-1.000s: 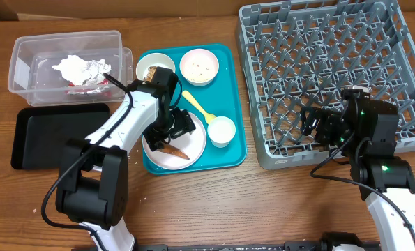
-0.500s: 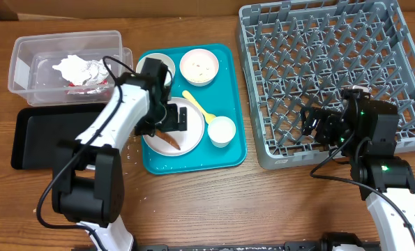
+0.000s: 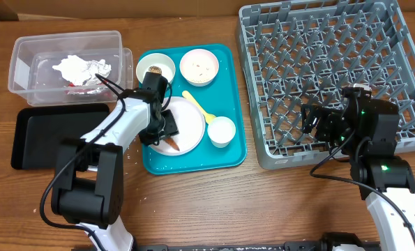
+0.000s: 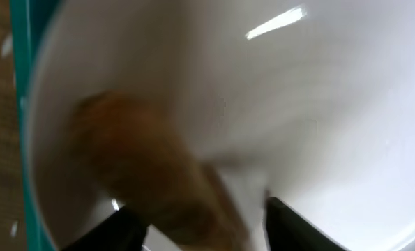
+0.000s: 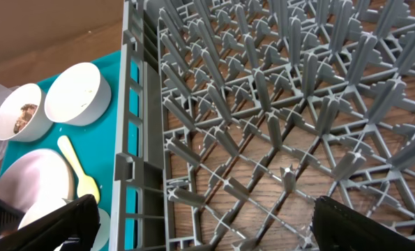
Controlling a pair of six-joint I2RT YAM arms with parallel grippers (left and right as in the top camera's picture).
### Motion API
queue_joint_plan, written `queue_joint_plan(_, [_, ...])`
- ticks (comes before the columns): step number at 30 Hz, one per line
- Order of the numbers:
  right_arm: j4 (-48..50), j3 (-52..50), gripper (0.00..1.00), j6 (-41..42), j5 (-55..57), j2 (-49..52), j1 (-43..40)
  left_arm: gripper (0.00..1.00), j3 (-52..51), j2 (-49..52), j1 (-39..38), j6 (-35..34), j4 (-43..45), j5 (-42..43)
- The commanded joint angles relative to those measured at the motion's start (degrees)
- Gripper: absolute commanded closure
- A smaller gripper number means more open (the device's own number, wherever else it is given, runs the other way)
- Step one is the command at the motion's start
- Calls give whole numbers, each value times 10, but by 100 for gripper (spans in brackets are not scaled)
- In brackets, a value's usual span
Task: Sort waste into correct bins and load items into the dishwasher
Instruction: 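Lower the left gripper onto the plate and grasp the carrot, then carry the carrot left and place it on the black tray, then reach the left gripper to the small bowl with brown food and grasp it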
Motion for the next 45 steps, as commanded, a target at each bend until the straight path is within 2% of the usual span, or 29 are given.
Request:
queue_joint_plan(1, [9, 13, 0, -4, 6, 1, 0, 61, -38, 7, -4, -10, 65, -2])
queue_joint_plan(2, [9, 13, 0, -4, 6, 1, 0, 69, -38, 7, -4, -10, 68, -1])
queue_joint_plan(5, [7, 13, 0, -4, 6, 1, 0, 81, -26, 7, -3, 20, 61, 27])
queue_joint_plan(6, [6, 13, 0, -4, 6, 1, 0, 88, -11, 6, -3, 41, 46, 35])
queue_joint_plan(8, [6, 13, 0, -4, 6, 1, 0, 96, 41, 6, -3, 65, -12, 37])
queue_joint_plan(11, [6, 13, 0, -4, 6, 1, 0, 96, 174, 6, -2, 122, -151, 23])
queue_joint_plan(13, [6, 13, 0, -4, 6, 1, 0, 96, 304, 6, 10, 130, -280, -46])
queue_joint_plan(16, [6, 13, 0, -4, 6, 1, 0, 96, 427, 6, 42, 129, -385, -119])
queue_joint_plan(17, [6, 13, 0, -4, 6, 1, 0, 96, 482, 6, 81, 117, -425, -155])
queue_joint_plan(20, [6, 13, 0, -4, 6, 1, 0, 96, 485, 7, 182, 87, -458, -161])
queue_joint_plan(23, [6, 13, 0, -4, 6, 1, 0, 96, 431, 6, 292, 54, -456, -132])
queue_joint_plan(27, [8, 13, 0, -4, 6, 2, 0, 96, 317, 6, 400, 2, -382, -75])
queue_joint_plan(30, [8, 13, 0, -4, 6, 7, 0, 96, 176, 6, 437, -58, -247, -76])
queue_joint_plan(33, [8, 13, 0, -4, 6, 9, 0, 96, 88, 6, 440, -66, -110, -73])
queue_joint_plan(34, [8, 13, 0, -4, 6, 9, 0, 95, 82, 6, 438, -66, -94, -71])
queue_joint_plan(36, [8, 13, 0, -4, 6, 9, 0, 90, 85, 6, 438, -63, -87, -71])
queue_joint_plan(37, [8, 13, 0, -4, 6, 9, 0, 76, 90, 6, 438, -53, -89, -67])
queue_joint_plan(38, [8, 13, 0, -4, 6, 9, 0, 68, 103, 6, 438, -12, -97, -37])
queue_joint_plan(40, [9, 13, 0, -4, 6, 9, 0, 60, 141, 6, 438, 53, -116, 5])
queue_joint_plan(42, [11, 13, 0, -4, 6, 9, 0, 47, 200, 6, 434, 63, -162, 10])
queue_joint_plan(43, [12, 13, 0, -4, 6, 9, 0, 33, 239, 6, 432, 71, -189, 10])
queue_joint_plan(44, [12, 13, 0, -4, 6, 9, 0, 24, 277, 6, 430, 78, -215, 10])
queue_joint_plan(45, [11, 13, 0, -4, 5, 9, 0, 20, 307, 6, 428, 88, -236, 17])
